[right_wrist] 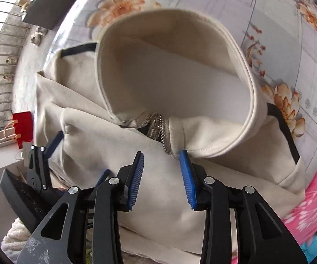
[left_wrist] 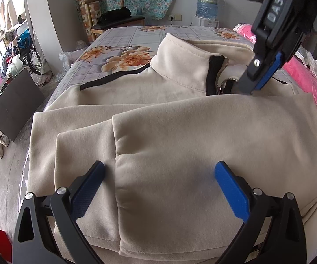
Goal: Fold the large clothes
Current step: 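Grasp the jacket collar with the right tool and lift it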
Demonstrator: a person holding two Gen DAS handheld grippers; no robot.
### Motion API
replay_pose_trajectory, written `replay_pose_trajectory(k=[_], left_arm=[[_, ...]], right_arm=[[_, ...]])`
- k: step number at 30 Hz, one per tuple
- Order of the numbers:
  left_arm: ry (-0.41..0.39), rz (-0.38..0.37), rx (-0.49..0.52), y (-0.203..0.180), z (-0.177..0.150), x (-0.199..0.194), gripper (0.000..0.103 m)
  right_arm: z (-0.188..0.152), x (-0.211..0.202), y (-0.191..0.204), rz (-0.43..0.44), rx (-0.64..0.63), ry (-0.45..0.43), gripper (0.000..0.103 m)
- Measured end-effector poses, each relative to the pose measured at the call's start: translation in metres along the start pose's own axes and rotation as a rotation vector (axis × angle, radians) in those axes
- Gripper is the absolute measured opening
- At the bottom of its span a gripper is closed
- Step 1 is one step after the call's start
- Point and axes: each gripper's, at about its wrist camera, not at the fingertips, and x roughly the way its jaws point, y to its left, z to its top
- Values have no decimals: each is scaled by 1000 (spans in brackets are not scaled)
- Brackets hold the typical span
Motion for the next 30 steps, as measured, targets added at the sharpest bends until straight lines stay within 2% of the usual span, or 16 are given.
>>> replay_pose_trajectory(k=[3, 5, 7, 8, 10, 13, 14, 15, 16, 17, 18, 24, 27, 30], left_arm=[[0, 1, 0, 0, 0, 0, 98], [1, 3, 0, 0, 0, 0, 98], [1, 5, 0, 0, 0, 0, 98], [0, 4, 0, 0, 0, 0, 98], [0, 1, 0, -1, 0, -1, 98], [-22, -50, -18, 6, 1, -10, 98], [-44, -65, -28, 10, 2, -17, 98], [-74, -78, -37, 14, 3, -26, 98], [-102, -86, -43, 18, 6, -35, 98], [-131, -92, -48, 22, 8, -44, 98], [-160, -99, -54, 26, 11, -54, 98], [-272, -157, -97, 48, 26, -98, 88], [-316, -203, -118, 54, 32, -111, 84], [-329, -241, -140, 56, 42, -112, 76]], right_arm=[[-13, -49, -7, 88, -36, -217, 50], [-11, -74, -18, 50, -32, -360, 56], [-2, -81, -30, -25, -10, -429, 59], [6, -75, -38, -41, 1, -418, 60], [33, -64, -66, -30, 34, -337, 60], [62, -41, -89, -78, 62, -242, 59], [64, -37, -90, -73, 72, -229, 51], [64, -31, -93, -51, 79, -227, 33], [62, -29, -94, -14, 79, -228, 24], [55, -31, -94, 18, 73, -243, 12], [45, -36, -91, 31, 60, -275, 9], [-34, -69, -73, 104, -81, -444, 7], [-70, -67, -58, 83, -175, -492, 7], [-90, -51, -40, -4, -272, -515, 7]])
